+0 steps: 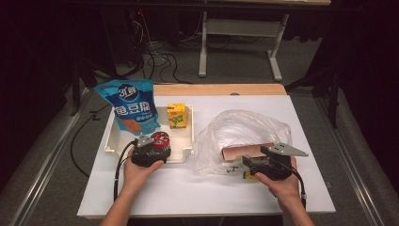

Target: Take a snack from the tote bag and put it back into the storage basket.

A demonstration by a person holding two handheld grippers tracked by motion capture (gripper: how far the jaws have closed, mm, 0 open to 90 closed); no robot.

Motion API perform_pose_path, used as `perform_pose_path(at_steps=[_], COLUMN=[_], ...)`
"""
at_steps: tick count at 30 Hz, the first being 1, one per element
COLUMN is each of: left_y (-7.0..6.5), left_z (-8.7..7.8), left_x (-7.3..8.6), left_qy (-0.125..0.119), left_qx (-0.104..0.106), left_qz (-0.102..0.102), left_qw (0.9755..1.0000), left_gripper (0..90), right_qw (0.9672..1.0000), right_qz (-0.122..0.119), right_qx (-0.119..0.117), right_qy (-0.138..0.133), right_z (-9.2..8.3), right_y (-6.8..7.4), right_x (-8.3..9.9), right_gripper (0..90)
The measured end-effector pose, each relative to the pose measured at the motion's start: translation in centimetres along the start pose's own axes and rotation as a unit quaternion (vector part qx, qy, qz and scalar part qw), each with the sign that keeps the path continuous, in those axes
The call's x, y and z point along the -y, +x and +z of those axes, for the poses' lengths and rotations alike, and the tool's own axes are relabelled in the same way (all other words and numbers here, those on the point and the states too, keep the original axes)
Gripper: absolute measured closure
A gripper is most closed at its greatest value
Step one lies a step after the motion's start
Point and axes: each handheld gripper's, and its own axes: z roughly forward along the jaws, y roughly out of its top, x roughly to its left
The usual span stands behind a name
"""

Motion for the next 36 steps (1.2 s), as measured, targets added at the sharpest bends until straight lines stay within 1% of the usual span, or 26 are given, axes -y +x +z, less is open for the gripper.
perform_pose_path(at_steps=[3,5,8,9,10,12,14,17,20,21,22,23,24,25,26,27,29,30,31,32,33,34,35,36], left_y=[0.0,-0.1,-0.3,-0.3,-0.3,-0.3,-0.2,-0.5,-0.7,-0.8,-0.9,-0.9,-1.0,-1.2,-1.4,-1.7,-2.2,-2.5,-2.7,-3.0,-3.1,-3.3,-3.4,-3.4], left_z=[0.1,0.1,0.1,0.0,-0.2,-0.3,-0.5,-1.1,-2.1,-2.6,-3.1,-3.6,-4.2,-4.8,-5.4,-5.8,-6.4,-6.5,-6.5,-6.4,-6.2,-6.0,-5.6,-5.3], left_x=[0.1,0.1,0.2,0.2,0.3,0.4,0.4,0.3,0.1,0.0,0.0,0.0,0.2,0.4,0.6,0.7,0.9,1.0,1.1,1.1,1.1,1.1,1.1,1.1], left_qy=[-0.002,-0.001,-0.001,-0.009,-0.012,-0.020,-0.024,-0.026,-0.033,-0.034,-0.033,-0.031,-0.039,-0.050,-0.061,-0.066,-0.071,-0.074,-0.073,-0.067,-0.065,-0.062,-0.055,-0.048], left_qx=[-0.002,-0.005,-0.015,-0.011,-0.007,-0.003,0.005,0.009,-0.003,-0.014,-0.030,-0.040,-0.043,-0.042,-0.041,-0.039,-0.033,-0.023,-0.009,-0.004,0.008,0.016,0.011,0.006], left_qz=[0.001,0.008,0.017,0.017,0.019,0.012,0.001,-0.004,-0.012,-0.017,-0.021,-0.021,-0.025,-0.029,-0.036,-0.041,-0.050,-0.053,-0.051,-0.046,-0.045,-0.045,-0.045,-0.045], left_qw=[1.0000,1.0000,0.9997,0.9997,0.9997,0.9997,0.9997,0.9996,0.9994,0.9992,0.9988,0.9985,0.9980,0.9974,0.9967,0.9963,0.9957,0.9956,0.9960,0.9967,0.9968,0.9969,0.9974,0.9978], left_gripper=[26.1,26.0,25.8,25.3,23.9,22.7,19.5,15.6,15.5,15.5,16.3,15.8,17.1,21.0,27.6,33.3,55.4,64.7,72.3,78.4,83.5,86.2,89.4,90.0], right_qw=[1.0000,1.0000,1.0000,1.0000,1.0000,1.0000,1.0000,1.0000,1.0000,1.0000,1.0000,1.0000,1.0000,1.0000,1.0000,1.0000,1.0000,1.0000,1.0000,1.0000,1.0000,1.0000,1.0000,1.0000], right_qz=[0.002,0.004,0.003,0.003,0.002,0.002,0.000,-0.002,0.000,-0.002,-0.005,-0.004,-0.002,-0.003,0.000,0.000,0.001,0.001,0.001,0.000,0.000,0.000,-0.001,-0.001], right_qx=[0.000,0.001,0.000,0.000,0.000,-0.003,-0.004,-0.004,-0.005,-0.006,-0.006,-0.006,-0.006,-0.005,-0.005,-0.005,-0.006,-0.006,-0.007,-0.007,-0.007,-0.007,-0.008,-0.007], right_qy=[0.002,0.003,0.004,0.004,0.003,0.002,0.001,-0.002,-0.004,-0.004,-0.005,-0.004,-0.004,-0.004,-0.004,-0.005,-0.005,-0.005,-0.006,-0.005,-0.004,-0.005,-0.005,-0.005], right_z=[0.0,0.1,0.1,0.1,0.2,0.2,0.2,0.2,0.0,-0.1,-0.2,-0.2,-0.3,-0.3,-0.3,-0.3,-0.3,-0.2,-0.2,-0.2,-0.2,-0.3,-0.3,-0.3], right_y=[0.0,-0.1,-0.1,-0.1,-0.1,0.0,0.0,0.1,0.0,0.0,-0.1,-0.1,-0.2,-0.3,-0.4,-0.5,-0.5,-0.5,-0.4,-0.4,-0.4,-0.4,-0.4,-0.4], right_x=[0.1,0.1,0.2,0.2,0.3,0.2,0.2,0.2,0.1,0.1,0.2,0.2,0.3,0.3,0.3,0.3,0.3,0.3,0.3,0.3,0.2,0.2,0.3,0.3], right_gripper=[16.3,16.3,16.3,16.4,16.3,16.3,16.3,16.2,16.0,15.9,15.8,15.8,15.8,15.8,15.8,15.8,15.8,15.8,15.8,15.8,15.8,15.9,15.9,15.9])
